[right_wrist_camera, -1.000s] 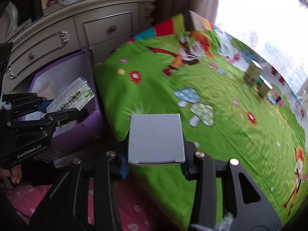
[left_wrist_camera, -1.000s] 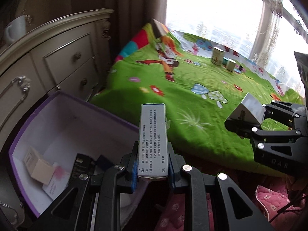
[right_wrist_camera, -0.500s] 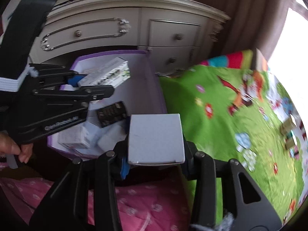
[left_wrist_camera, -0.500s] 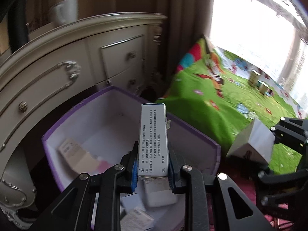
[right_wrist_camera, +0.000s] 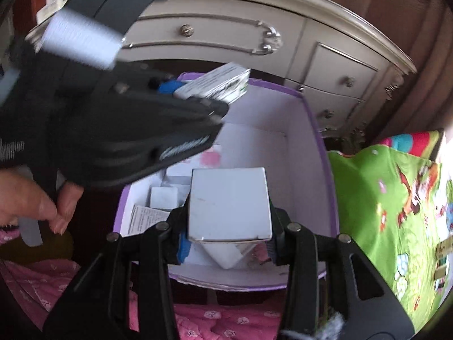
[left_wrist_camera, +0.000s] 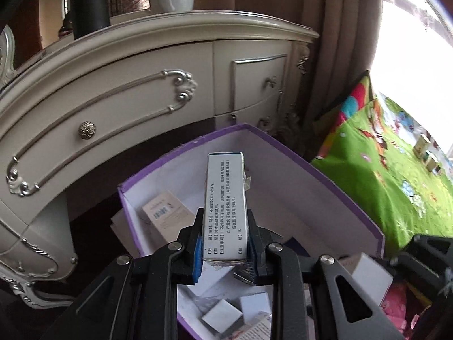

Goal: Organize rigid objects
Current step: 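Open the left tool over the storage box while the right tool releases its white box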

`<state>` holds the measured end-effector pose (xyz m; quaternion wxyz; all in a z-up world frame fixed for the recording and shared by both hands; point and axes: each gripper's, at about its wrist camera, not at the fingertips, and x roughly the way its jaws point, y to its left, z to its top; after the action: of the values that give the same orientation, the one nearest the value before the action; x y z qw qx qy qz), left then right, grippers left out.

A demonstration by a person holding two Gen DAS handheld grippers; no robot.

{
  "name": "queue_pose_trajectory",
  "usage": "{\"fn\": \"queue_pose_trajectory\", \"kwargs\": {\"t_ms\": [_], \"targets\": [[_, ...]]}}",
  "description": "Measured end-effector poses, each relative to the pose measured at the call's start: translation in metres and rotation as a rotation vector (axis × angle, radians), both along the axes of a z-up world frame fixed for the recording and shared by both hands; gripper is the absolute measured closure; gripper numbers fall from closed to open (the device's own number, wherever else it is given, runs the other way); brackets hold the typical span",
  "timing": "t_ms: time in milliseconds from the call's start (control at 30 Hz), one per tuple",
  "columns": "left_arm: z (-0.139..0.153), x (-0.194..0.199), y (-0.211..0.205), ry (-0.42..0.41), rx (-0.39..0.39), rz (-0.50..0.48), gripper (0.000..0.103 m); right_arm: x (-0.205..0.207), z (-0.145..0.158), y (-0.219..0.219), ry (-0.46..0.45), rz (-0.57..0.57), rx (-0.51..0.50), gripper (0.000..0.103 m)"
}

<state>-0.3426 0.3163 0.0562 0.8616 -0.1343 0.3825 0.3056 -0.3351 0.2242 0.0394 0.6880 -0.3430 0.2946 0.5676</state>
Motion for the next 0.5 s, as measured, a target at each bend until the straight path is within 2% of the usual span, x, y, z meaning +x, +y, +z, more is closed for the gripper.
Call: {"fn": "queue_pose_trajectory", "kwargs": {"t_ms": [67,100,167,200,233,300,367,433,500], "targets": [[0.001,0.001,0.003,0.018,0.022,0.026,0.077,-0.001,-0.003,0.003,-0.007,0.010,0.003,0.057],[0.003,0.003,0.005,0.037,0.046,0.060,0.073,0.000,-0.005,0.007,0.010,0.018,0.007,0.053],[0.007,0.003,0.007,0.059,0.095,0.139,0.049,0.010,-0.006,0.011,0.072,0.014,0.019,0.039],[0.011,0.002,0.007,0.054,0.116,0.180,0.028,0.016,-0.005,0.010,0.100,-0.001,0.039,0.033],[0.014,0.002,0.006,0.046,0.133,0.208,0.015,0.025,-0.003,0.005,0.142,-0.024,0.071,0.031],[0.027,0.002,-0.004,-0.001,0.187,0.254,0.014,0.052,0.004,-0.013,0.238,-0.087,0.147,0.022],[0.039,0.011,-0.022,-0.053,0.223,0.231,0.013,0.083,0.012,-0.038,0.298,-0.185,0.215,0.020],[0.046,0.026,-0.043,-0.094,0.232,0.162,0.010,0.113,0.017,-0.066,0.315,-0.297,0.269,0.019],[0.050,0.049,-0.072,-0.118,0.235,0.046,0.000,0.152,0.020,-0.108,0.305,-0.470,0.319,0.017]]}}
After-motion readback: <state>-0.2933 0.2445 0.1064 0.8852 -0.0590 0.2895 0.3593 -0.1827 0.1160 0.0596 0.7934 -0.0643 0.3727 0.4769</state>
